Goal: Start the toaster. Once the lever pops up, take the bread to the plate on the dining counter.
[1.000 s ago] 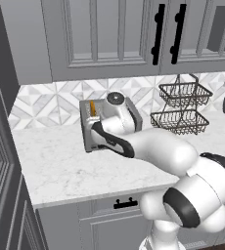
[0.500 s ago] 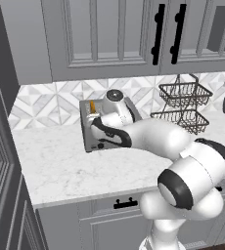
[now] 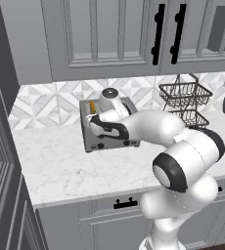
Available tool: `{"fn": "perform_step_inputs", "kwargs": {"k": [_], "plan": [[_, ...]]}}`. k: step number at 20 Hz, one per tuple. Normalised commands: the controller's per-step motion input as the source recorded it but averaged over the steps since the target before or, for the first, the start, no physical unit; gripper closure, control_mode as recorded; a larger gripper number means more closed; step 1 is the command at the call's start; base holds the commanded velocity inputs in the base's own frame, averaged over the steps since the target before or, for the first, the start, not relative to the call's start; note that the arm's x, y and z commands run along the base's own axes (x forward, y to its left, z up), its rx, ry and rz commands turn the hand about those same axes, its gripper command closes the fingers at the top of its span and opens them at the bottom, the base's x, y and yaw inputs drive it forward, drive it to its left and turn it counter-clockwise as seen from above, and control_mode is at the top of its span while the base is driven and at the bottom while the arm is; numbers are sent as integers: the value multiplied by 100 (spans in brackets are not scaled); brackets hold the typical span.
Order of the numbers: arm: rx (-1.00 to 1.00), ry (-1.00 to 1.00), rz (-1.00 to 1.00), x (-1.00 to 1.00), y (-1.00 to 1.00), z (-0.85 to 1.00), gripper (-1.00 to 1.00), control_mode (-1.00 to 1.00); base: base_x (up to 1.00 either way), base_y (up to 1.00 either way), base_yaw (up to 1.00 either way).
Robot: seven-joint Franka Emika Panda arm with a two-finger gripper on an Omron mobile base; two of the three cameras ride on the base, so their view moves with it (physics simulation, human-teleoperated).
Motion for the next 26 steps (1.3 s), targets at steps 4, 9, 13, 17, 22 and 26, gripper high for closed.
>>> {"fn": "perform_step_inputs", "kwargs": {"k": [4,9,13,17,22,26], "plan": [[0,0,0,27,1,-9,100,-100,0,0,0],[0,0,0,8,4,-18,100,-100,0,0,0],[0,0,0,4,29,-21,100,-100,0,0,0],[0,0,0,12,39,-13,100,-100,0,0,0],[0,0,0,7,9,-8,100,-100,0,0,0],[0,0,0,5,0,0,100,-100,0,0,0]]}}
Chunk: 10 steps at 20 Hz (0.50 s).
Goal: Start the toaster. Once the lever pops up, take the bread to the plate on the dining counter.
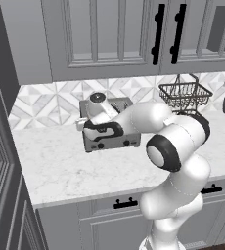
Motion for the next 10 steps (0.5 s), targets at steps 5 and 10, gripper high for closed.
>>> {"fn": "perform_step_inputs", "kwargs": {"k": [5,10], "plan": [[-4,0,0,0,-9,-3,100,-100,0,0,0],[-6,0,0,0,-31,-5,100,-100,0,0,0]]}}
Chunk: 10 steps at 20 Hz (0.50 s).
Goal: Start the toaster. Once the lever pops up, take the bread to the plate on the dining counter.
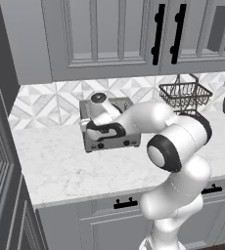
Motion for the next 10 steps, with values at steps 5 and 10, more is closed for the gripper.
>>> {"fn": "perform_step_inputs", "kwargs": {"k": [5,10], "plan": [[-5,0,0,0,-19,-14,100,-100,0,0,0],[0,0,0,0,0,-40,100,-100,0,0,0]]}}
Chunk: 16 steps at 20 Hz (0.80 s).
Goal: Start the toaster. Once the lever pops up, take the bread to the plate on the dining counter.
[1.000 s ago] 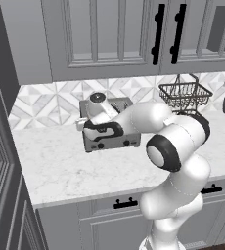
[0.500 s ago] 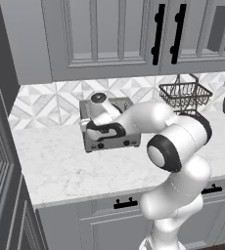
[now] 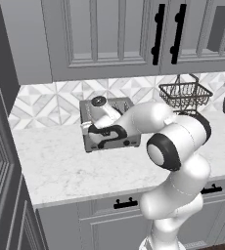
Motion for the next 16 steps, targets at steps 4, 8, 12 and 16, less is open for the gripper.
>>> {"fn": "perform_step_inputs", "kwargs": {"k": [4,8,12,16], "plan": [[9,0,0,0,0,-53,100,-100,0,0,0],[5,0,0,0,0,-84,100,-100,0,0,0],[0,0,0,-14,0,-100,100,-100,0,0,0],[0,-2,0,-15,0,-100,100,-100,0,0,0]]}}
